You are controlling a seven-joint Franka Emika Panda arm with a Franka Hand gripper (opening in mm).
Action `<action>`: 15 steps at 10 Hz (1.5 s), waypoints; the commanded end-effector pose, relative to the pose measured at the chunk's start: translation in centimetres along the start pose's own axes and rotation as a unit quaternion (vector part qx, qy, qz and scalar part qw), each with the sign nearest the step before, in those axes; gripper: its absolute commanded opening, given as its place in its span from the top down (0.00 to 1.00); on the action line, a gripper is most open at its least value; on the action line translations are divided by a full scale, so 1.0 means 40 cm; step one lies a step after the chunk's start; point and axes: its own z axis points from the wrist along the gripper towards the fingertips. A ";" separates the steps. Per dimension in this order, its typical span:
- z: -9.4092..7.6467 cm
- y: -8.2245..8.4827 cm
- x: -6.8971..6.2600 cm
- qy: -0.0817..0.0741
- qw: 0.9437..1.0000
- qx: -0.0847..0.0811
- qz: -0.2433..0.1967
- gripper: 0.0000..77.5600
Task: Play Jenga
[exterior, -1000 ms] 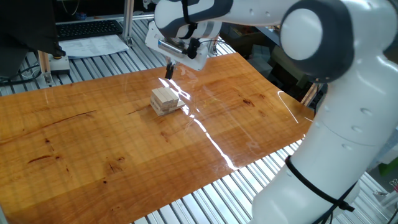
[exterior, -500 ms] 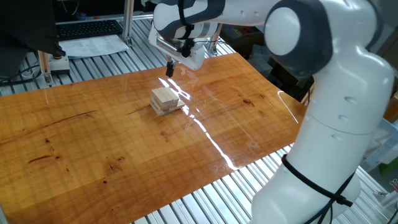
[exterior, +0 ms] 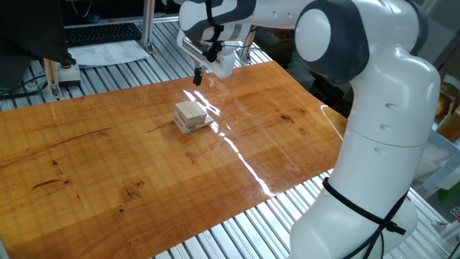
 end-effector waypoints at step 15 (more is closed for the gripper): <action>0.039 0.014 -0.076 0.018 0.999 -0.005 0.044 1.00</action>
